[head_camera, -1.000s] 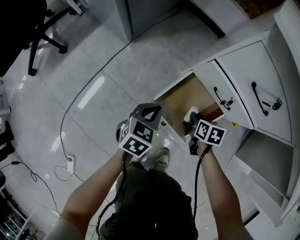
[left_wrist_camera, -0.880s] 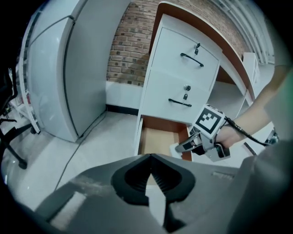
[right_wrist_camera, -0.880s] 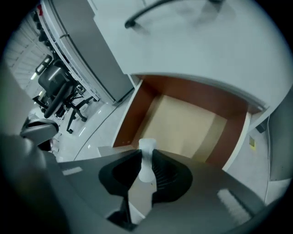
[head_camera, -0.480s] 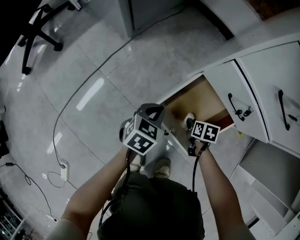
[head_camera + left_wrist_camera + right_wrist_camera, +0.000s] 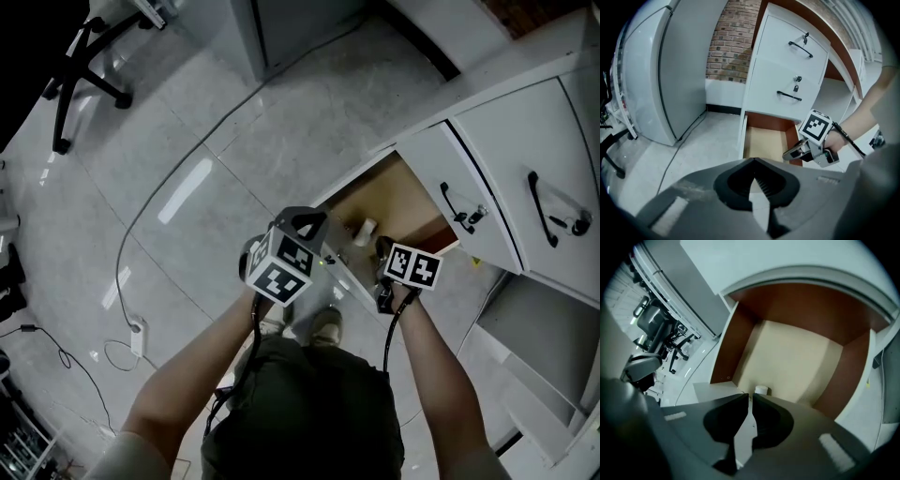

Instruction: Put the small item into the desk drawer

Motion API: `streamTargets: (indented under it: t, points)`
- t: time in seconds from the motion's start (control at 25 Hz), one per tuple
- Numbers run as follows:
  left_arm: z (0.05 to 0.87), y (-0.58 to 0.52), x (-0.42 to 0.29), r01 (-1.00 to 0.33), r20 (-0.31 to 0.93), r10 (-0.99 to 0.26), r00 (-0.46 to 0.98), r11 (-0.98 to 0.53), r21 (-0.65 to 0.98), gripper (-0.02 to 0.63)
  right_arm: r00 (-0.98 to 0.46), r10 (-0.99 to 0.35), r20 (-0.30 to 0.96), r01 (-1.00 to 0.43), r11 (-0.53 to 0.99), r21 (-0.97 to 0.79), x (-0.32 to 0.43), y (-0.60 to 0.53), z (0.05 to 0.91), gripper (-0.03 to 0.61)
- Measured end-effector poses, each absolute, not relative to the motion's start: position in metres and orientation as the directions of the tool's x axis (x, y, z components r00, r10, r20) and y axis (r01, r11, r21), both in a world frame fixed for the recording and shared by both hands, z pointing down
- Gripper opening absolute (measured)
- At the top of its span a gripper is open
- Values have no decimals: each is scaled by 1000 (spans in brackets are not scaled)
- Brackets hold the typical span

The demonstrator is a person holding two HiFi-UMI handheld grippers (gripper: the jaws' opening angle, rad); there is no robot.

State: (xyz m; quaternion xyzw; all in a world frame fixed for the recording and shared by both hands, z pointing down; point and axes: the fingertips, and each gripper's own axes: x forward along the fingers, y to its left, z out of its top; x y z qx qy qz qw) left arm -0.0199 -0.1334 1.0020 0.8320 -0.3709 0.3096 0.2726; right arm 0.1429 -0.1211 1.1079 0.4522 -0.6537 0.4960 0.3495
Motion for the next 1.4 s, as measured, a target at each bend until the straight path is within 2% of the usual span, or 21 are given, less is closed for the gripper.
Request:
streamTargets:
  t: [0.2, 0.48, 0.84, 1.12, 1.4]
  points:
    - [938, -126, -30, -780, 727, -436, 531, -586, 218, 3, -378, -283, 882, -926, 141, -352, 128, -120, 1028, 15]
    - [819, -117, -41, -784, 717, -454, 529, -584, 209, 3, -399, -368, 840, -907, 290, -304, 110, -114, 880, 5]
    - [642, -106, -43, -761, 671, -484, 562, -621, 189, 3, -443, -457, 771, -896, 261, -360, 107, -83, 684, 5]
    - [513, -94, -34, -701, 609, -496, 618, -699, 142, 2, -460, -578, 674, -881, 206, -425, 108, -71, 544, 3]
    - [396, -81, -24, -675, 527, -531, 663, -729, 113, 3, -472, -681, 560, -870, 254, -423, 111, -55, 410, 3]
